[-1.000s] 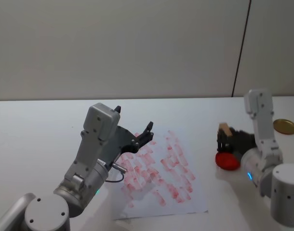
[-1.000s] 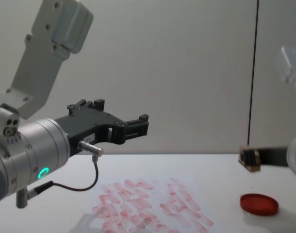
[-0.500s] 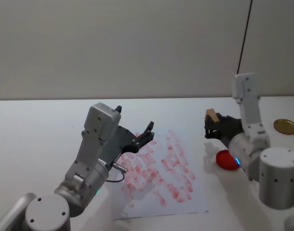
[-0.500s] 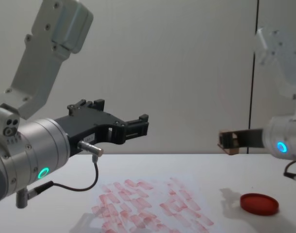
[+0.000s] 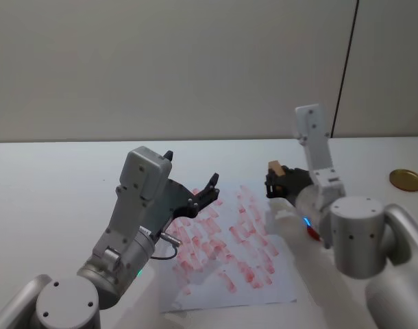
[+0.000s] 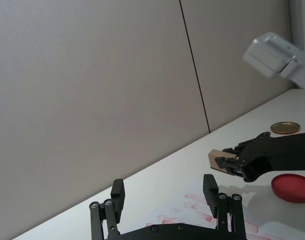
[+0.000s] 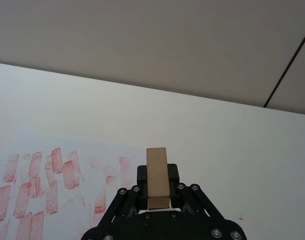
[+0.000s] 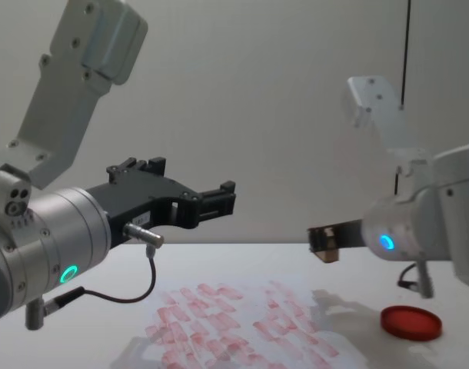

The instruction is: Use the one hand to pick up the stamp and affix it onto the A4 paper.

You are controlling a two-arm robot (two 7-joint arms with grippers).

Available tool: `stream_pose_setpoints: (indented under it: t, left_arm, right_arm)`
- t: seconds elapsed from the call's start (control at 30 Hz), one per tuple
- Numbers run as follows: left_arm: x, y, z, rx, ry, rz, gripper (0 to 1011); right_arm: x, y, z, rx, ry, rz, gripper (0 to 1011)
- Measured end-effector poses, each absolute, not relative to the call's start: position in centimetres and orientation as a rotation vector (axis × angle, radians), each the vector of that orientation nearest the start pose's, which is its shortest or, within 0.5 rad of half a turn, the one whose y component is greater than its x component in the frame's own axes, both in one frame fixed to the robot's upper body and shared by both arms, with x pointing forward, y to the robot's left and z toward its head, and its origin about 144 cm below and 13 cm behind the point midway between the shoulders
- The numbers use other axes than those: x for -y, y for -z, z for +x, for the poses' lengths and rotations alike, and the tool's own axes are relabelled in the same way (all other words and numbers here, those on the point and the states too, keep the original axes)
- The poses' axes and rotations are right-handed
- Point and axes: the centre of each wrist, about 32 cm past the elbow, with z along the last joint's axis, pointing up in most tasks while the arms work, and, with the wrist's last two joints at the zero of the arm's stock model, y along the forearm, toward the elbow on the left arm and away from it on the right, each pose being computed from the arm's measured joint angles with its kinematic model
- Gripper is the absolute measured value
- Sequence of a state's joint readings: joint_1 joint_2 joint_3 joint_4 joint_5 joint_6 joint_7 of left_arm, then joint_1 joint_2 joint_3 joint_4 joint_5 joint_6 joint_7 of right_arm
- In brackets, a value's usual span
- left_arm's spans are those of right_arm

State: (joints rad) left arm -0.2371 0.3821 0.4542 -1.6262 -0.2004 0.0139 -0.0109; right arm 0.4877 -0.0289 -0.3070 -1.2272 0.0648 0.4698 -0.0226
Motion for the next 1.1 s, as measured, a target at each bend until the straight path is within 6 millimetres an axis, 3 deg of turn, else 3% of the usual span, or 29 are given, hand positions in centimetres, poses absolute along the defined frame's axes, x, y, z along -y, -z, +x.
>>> stream_pose_setpoints:
  t: [0.57, 1.1]
  left_arm:
    - [-19.8, -120.4, 49.2, 0.268, -1.124, 0.061, 993]
    - [-19.8, -120.4, 49.2, 0.268, -1.124, 0.061, 993]
  right_arm:
    - [9.1, -121.2, 60.8, -0.214, 1.265, -0.43, 219]
    - [8.2, -120.2, 62.0, -0.256, 1.267, -0.498, 219]
